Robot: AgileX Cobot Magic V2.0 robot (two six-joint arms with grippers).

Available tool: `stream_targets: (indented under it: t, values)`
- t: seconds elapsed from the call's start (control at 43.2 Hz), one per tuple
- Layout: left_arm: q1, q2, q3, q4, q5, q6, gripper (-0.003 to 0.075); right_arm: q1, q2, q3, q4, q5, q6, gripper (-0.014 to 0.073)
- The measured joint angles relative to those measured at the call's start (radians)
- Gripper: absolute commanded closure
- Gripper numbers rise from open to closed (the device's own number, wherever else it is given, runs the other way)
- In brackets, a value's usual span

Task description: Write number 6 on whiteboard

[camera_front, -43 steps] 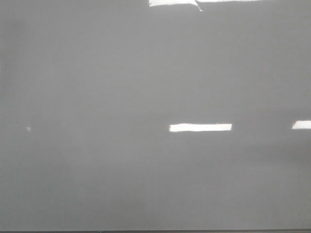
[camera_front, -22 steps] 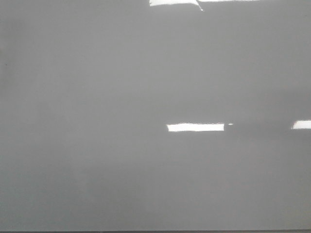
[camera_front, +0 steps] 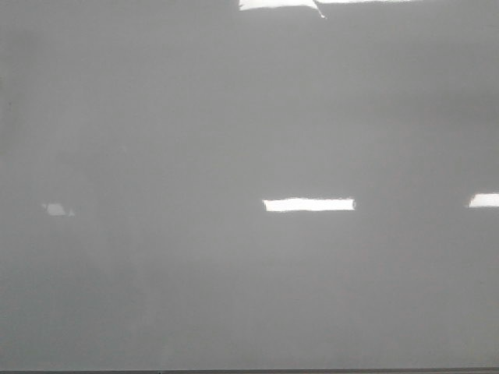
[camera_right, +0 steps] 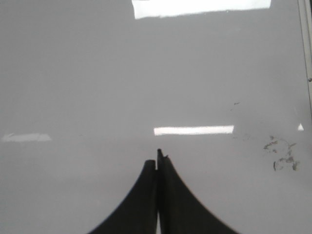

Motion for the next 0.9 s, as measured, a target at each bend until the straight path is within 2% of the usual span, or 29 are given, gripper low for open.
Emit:
stream_targets:
  t: [0.185,0.579,0.903]
  values:
    - [0.000,0.152,-0.091,-0.030,0.135,0.000,0.0741,0.000,0.164,-0.083,0.000,0.096,0.000,0.0662]
    - [0.000,0.333,-0.088,-0.050,0.199,0.000,0.0741,0.005,0.403,-0.084,0.000,0.175,-0.005,0.0662]
    - [0.000,0.467,-0.088,-0.056,0.236,0.000,0.0741,0.145,0.453,-0.084,0.000,0.227,-0.070,0.0654]
